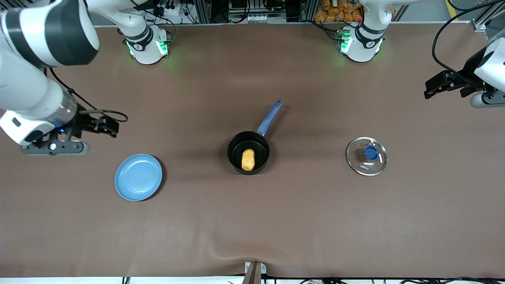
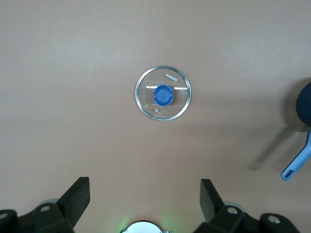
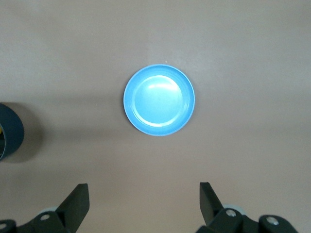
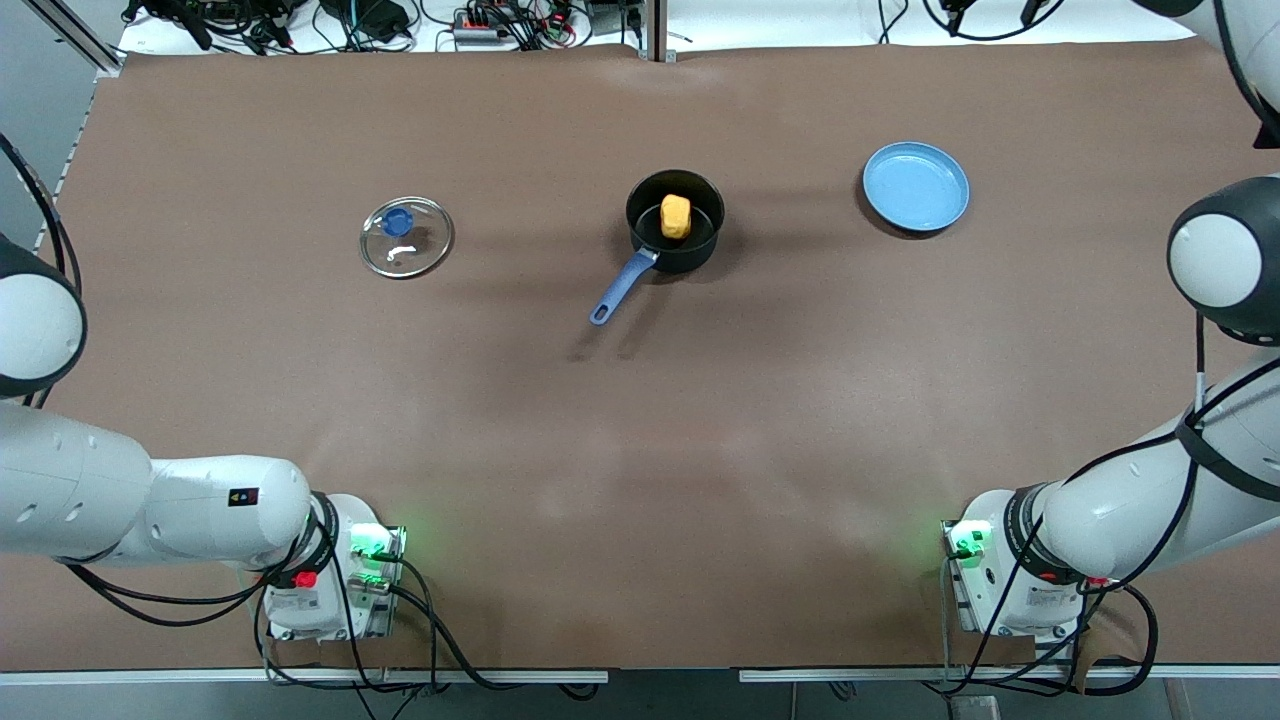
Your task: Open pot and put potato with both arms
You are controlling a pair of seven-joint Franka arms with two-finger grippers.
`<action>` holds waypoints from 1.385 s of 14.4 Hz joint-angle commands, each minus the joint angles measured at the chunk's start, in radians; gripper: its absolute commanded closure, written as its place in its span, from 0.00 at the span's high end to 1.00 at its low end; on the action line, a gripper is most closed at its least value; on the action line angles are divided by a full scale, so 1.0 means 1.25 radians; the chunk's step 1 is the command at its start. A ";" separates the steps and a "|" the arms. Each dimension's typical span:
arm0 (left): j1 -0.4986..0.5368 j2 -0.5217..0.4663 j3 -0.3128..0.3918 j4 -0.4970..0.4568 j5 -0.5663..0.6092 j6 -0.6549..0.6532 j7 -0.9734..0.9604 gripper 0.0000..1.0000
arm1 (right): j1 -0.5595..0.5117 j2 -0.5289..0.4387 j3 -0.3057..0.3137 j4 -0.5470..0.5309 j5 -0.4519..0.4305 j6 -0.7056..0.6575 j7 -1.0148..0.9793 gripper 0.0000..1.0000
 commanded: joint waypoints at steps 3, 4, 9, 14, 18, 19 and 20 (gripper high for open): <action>0.001 -0.022 -0.020 0.001 0.007 -0.024 -0.013 1.00 | -0.051 -0.027 0.015 0.042 0.034 -0.061 -0.005 1.00; 0.000 -0.022 -0.020 0.001 0.007 -0.024 -0.014 1.00 | -0.063 -0.028 0.016 0.042 0.050 -0.062 -0.007 1.00; 0.001 -0.026 -0.021 -0.015 0.009 -0.026 -0.013 1.00 | -0.065 -0.054 0.010 0.038 0.062 -0.064 -0.075 1.00; 0.001 -0.031 -0.032 -0.015 0.013 -0.026 -0.013 1.00 | -0.118 -0.087 0.021 0.013 0.073 -0.042 -0.132 1.00; 0.001 -0.035 -0.032 -0.015 0.013 -0.026 -0.013 1.00 | -0.134 -0.191 0.030 -0.106 0.071 0.048 -0.120 1.00; 0.001 -0.036 -0.032 -0.015 0.013 -0.026 -0.013 1.00 | -0.137 -0.223 0.030 -0.148 0.071 0.063 -0.120 1.00; 0.001 -0.036 -0.032 -0.016 0.013 -0.026 -0.013 1.00 | -0.137 -0.237 0.030 -0.165 0.071 0.065 -0.117 1.00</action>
